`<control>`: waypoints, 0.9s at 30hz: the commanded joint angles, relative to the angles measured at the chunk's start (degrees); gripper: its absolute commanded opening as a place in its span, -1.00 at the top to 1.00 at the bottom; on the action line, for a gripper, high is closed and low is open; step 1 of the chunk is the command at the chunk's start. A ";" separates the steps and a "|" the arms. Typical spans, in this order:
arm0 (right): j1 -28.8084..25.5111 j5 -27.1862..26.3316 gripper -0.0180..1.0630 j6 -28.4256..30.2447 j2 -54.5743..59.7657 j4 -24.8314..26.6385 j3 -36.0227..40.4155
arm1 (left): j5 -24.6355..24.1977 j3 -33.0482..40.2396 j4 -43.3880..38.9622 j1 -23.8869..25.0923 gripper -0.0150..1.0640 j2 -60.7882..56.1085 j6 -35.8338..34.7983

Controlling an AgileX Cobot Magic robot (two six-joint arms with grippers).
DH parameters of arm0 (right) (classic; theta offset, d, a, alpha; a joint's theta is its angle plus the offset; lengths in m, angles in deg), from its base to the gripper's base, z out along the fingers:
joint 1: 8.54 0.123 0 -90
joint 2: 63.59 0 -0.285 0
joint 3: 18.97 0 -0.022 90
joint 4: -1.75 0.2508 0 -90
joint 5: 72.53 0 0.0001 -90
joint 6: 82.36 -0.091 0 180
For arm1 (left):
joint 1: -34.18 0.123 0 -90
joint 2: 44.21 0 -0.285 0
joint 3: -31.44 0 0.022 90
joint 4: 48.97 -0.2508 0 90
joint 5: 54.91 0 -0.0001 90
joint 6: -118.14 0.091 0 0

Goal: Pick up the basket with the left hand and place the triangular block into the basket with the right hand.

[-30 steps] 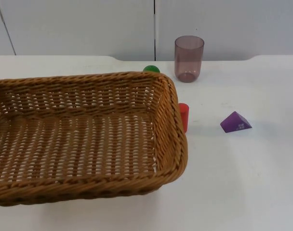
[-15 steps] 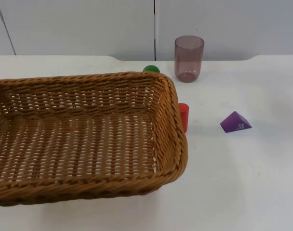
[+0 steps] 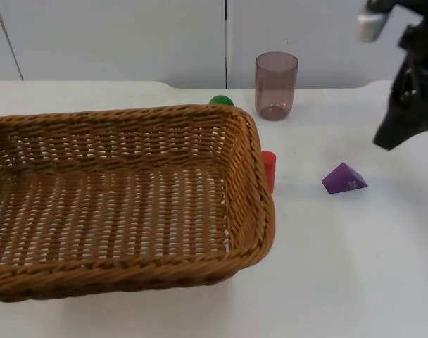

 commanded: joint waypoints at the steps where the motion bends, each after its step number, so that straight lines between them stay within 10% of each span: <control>1: 0.80 0.02 -0.85 2.43 2.01 -2.02 -2.11 | -1.73 0.02 1.89 0.22 0.98 -0.78 0.36; 7: 1.54 -0.82 -0.82 5.17 7.74 -10.32 -5.33 | -1.74 0.02 1.68 0.22 0.98 -0.78 0.36; 19: 2.85 -7.18 -0.80 10.68 13.23 -10.24 -5.33 | -1.83 0.02 1.44 0.22 0.98 -0.78 0.36; 27: 3.52 -8.26 -0.41 13.09 16.54 -10.28 -5.33 | -1.59 0.02 1.46 0.22 0.98 -0.78 0.36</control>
